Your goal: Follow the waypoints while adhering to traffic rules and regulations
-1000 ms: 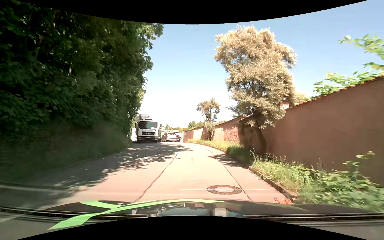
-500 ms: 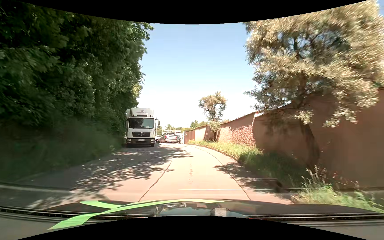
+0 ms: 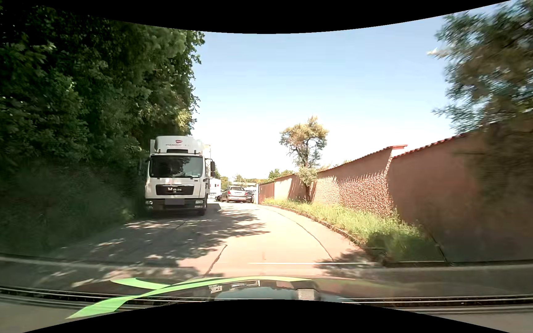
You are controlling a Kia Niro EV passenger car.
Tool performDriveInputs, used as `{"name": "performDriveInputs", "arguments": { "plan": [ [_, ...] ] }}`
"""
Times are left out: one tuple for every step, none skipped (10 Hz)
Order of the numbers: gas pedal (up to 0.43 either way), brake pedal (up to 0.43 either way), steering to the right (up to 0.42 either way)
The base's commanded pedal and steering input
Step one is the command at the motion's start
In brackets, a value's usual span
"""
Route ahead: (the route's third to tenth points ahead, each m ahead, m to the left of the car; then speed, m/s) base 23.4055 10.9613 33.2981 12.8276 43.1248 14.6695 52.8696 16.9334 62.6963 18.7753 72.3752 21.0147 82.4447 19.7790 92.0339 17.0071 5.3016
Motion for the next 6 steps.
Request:
{"name": "performDriveInputs", "arguments": {
  "plan": [
    [0.11, 0.0, -0.028],
    [0.118, 0.0, -0.033],
    [0.13, 0.0, -0.035],
    [0.15, 0.0, -0.035],
    [0.15, 0.0, -0.032],
    [0.15, 0.0, -0.032]
  ]
}}
